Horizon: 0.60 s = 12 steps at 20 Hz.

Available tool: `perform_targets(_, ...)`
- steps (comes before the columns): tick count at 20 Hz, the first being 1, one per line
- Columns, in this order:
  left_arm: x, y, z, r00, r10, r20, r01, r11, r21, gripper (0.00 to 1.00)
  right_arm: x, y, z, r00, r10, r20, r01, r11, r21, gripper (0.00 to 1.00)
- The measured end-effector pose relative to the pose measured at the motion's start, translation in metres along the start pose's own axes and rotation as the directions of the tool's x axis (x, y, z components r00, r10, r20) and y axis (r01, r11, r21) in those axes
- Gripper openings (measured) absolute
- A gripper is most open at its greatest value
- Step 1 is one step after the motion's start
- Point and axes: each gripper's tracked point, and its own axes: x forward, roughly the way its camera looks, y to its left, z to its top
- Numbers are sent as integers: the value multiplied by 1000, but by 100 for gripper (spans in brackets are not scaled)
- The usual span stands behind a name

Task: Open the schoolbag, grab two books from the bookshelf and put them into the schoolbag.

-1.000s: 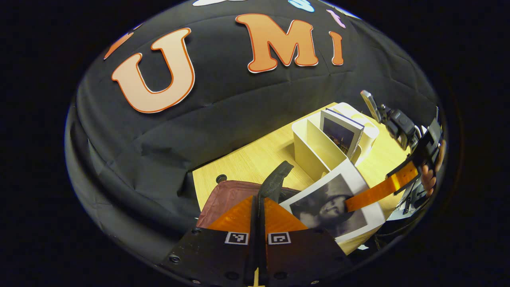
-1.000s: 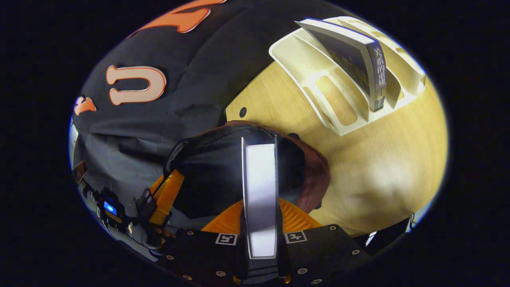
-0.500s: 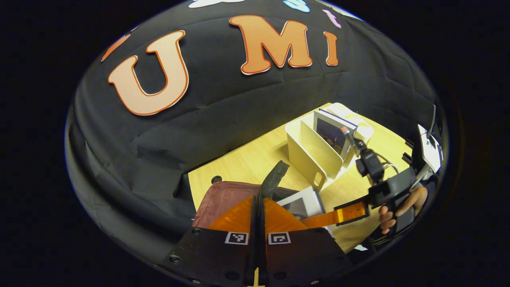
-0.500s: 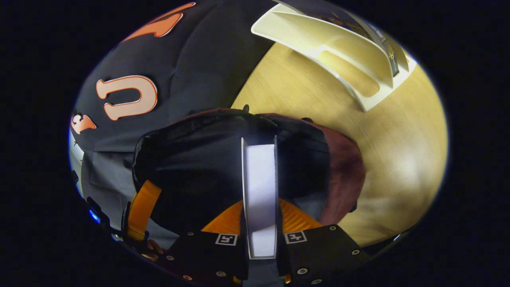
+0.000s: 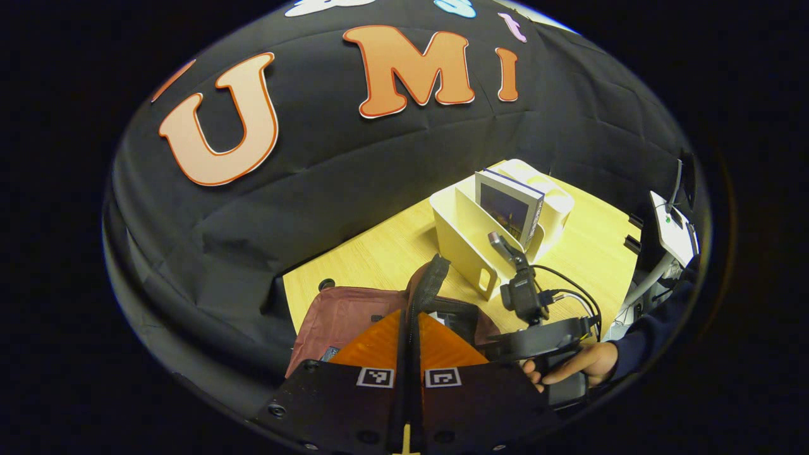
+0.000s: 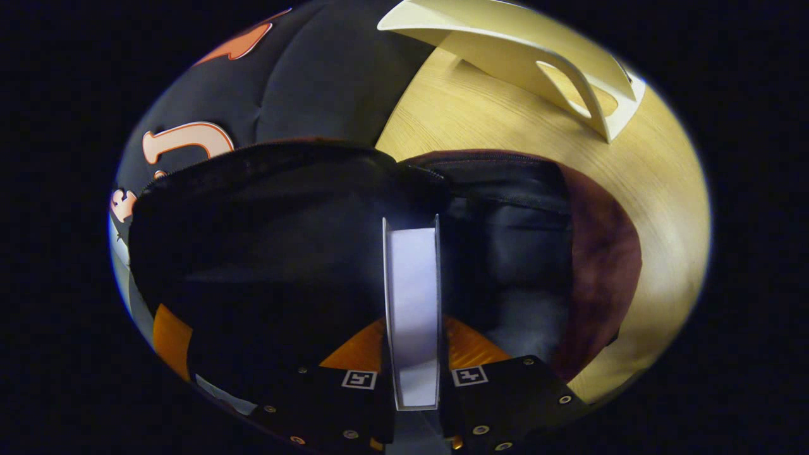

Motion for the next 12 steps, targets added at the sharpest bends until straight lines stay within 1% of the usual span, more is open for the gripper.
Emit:
perform_targets(1, 0, -2, -1, 1000, -5, -3, 5, 1000, 4, 4, 6, -1, -2, 1000, -2, -10, 3, 1000, 4, 41)
perform_targets(2, 0, -2, -2, 1000, -6, -3, 6, 1000, 4, 4, 9, -1, -5, 1000, -6, -22, 6, 1000, 13, 30)
perform_targets(4, 1, -1, -4, 1000, -10, -12, 10, 1000, 0, 4, 8, -3, -16, 998, -32, -61, 33, 999, 15, 35)
perform_targets(6, 0, 4, -2, 1000, -7, -12, 7, 1000, -8, 4, 3, -9, -16, 995, -66, -75, 66, 998, -10, 49)
perform_targets(7, 1, 6, -3, 1000, -11, -12, 11, 1000, -16, 4, 0, -14, -13, 994, -89, -67, 87, 996, -23, 50)
perform_targets(8, 0, 8, -3, 1000, -12, -14, 12, 1000, -20, 4, -7, -16, -8, 993, -103, -60, 100, 994, -41, 92)
perform_targets(9, 2, 8, -4, 1000, -20, -19, 19, 999, -28, 4, -12, -18, -4, 991, -117, -58, 114, 992, -51, 77)
perform_targets(10, 3, 7, -6, 999, -28, -21, 27, 999, -37, 3, -17, -18, 0, 991, -119, -57, 116, 992, -56, 96)
perform_targets(12, 3, 7, -7, 999, -34, -24, 33, 998, -51, 3, -31, -13, 16, 994, -108, -36, 105, 993, -60, 97)
